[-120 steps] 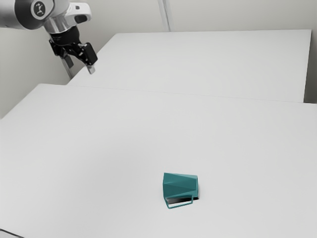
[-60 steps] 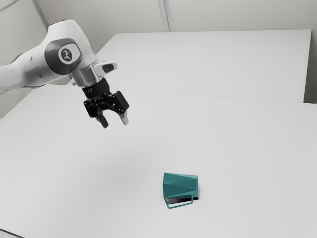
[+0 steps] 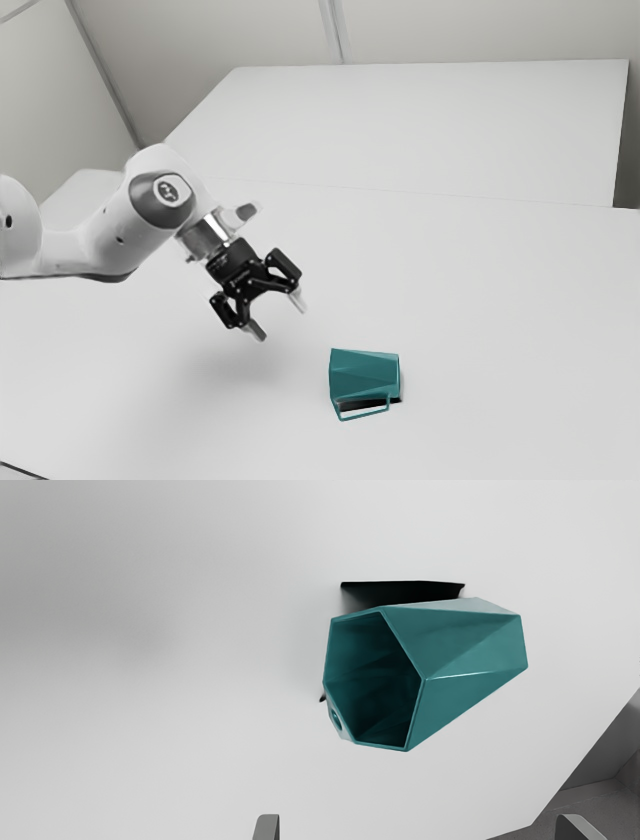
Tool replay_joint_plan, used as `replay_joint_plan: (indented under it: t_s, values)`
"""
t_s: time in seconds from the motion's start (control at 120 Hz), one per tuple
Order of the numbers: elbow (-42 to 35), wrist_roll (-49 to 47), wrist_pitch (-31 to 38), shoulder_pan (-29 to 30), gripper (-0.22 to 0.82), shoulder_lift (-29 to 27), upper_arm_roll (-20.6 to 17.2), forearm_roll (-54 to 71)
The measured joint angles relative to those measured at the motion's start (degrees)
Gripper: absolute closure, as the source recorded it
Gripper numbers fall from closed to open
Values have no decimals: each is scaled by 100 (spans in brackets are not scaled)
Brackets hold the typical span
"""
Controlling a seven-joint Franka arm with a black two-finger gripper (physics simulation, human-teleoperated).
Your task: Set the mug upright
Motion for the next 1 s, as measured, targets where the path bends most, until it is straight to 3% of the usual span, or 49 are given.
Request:
replay_joint_plan:
  t_s: [0.45, 1.0]
  values:
    - [-16, -206, 525, -466, 0, 902, -37, -977]
    - [-11, -283, 635, -660, 0, 1329, -125, -2406]
